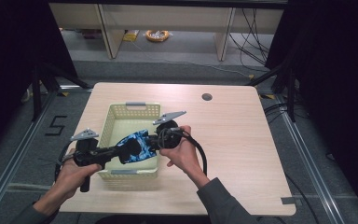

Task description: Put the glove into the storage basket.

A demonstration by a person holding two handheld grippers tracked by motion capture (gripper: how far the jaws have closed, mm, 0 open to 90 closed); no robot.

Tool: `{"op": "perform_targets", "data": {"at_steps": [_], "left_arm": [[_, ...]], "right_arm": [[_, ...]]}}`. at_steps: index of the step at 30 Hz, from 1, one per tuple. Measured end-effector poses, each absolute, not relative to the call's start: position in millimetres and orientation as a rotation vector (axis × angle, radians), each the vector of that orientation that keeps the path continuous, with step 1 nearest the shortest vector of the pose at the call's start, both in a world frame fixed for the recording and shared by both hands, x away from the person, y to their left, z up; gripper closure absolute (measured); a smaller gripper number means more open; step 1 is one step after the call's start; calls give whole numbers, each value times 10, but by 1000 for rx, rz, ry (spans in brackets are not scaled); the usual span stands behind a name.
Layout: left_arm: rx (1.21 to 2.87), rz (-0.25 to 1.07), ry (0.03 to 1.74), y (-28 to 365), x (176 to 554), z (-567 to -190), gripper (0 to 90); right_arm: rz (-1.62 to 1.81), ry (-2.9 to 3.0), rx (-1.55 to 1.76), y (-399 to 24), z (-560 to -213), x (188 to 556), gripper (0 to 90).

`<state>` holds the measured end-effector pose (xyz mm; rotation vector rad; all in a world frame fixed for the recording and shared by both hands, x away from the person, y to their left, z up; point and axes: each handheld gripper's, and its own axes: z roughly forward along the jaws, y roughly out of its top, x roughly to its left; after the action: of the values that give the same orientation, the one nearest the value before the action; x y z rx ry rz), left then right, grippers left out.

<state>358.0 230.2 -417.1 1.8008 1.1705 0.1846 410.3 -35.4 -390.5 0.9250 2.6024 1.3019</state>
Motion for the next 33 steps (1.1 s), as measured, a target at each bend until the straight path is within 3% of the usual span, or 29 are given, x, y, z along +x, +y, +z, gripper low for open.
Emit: {"op": "perform_targets", "data": {"at_steps": [12,26,33], "left_arm": [[1894,132,1248,2536,3807,-4427,802],[2054,135,1249,2471,3894,-4602,785],[2091,165,1238,2433,3905,-4582,705]], "right_arm": [[1195,2657,1086,-8,-4264,4203,805],[970,2756,1038,157,-4524,4221,792],[920,2766,1039,157,-4566,4235,765]]}}
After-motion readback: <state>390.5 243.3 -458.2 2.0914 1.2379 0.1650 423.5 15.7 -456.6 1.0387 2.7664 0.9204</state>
